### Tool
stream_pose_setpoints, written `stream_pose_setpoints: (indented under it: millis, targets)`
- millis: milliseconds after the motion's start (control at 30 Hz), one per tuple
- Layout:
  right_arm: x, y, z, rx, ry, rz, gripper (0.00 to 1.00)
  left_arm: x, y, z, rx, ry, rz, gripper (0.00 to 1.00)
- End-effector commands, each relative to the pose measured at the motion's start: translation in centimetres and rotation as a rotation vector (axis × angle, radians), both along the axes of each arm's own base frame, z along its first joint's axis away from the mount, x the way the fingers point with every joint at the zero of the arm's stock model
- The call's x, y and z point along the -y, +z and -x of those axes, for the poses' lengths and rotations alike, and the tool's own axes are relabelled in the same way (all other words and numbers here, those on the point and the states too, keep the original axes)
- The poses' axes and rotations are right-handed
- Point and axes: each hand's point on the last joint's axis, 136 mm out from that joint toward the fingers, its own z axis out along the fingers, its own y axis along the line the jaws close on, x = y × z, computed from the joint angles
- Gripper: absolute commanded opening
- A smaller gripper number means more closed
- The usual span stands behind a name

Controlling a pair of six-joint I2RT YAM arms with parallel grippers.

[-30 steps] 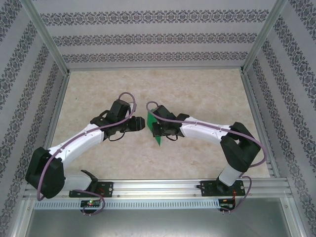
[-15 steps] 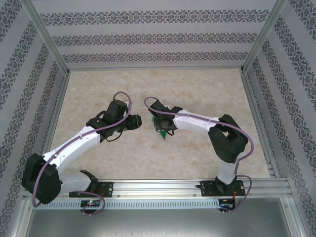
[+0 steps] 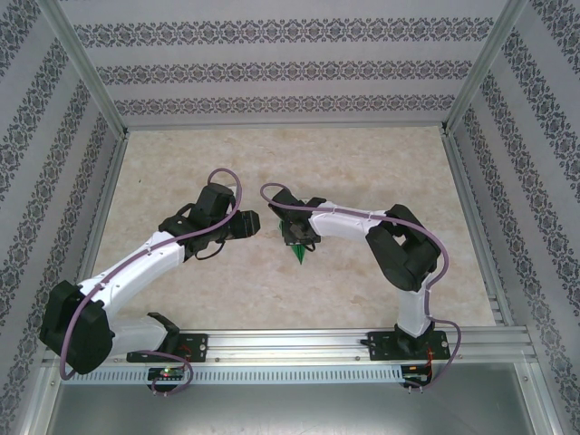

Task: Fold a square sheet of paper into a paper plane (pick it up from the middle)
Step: Move a paper plane to the center of the table.

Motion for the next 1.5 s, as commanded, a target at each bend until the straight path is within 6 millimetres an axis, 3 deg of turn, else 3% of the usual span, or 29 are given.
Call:
stream_pose_setpoints:
  millis: [0,467,667,833,1033,1100,1267,1467]
  targets:
    - [-0.3,0.4,0.0,0.007,-0.002,0.003,0.21,-0.7,-0.4,-0.1,-0.019,0.020,-0.015,0.49]
    - [0.4,-3.5,1.5,-0.073,-0.037,0.004,0.23,-0.4,-0.7,-0.1,-0.035,0.006,-0.010,0.49]
    - [-0.8,-1.3,1.6,-0.045,-0.005,-0.021,0.18,-0.8,-0.5,-0.3,-0.032,0.033,-0.023,0.49]
    - [-1.1,0.1,3.2,-0.031,-0.022,-0.026,0.18,-2.1,-0.2,-0.5,-0.012,0.094,-0.055,0.49]
    - [-0.7,-3.2,4.4,-0.085,-0.048,-0.010,0.20,-2.4,-0.3,-0.3,-0.022,0.102,-0.060,0.49]
    - [-0.8,-3.2,4.4,-0.094,-0.040,-0.006,0.21,-2.5,-0.3,-0.3,-0.022,0.106,-0.066,0.49]
    - [-1.5,1.2,3.2,-0.007,-0.025,-0.050,0.33,-2.9,0.0,-0.3,-0.009,0.123,-0.074,0.49]
    - [-1.6,9.2,1.9,0.162,0.013,-0.146,0.50,-3.9,1.4,-0.6,0.048,0.141,-0.113,0.50]
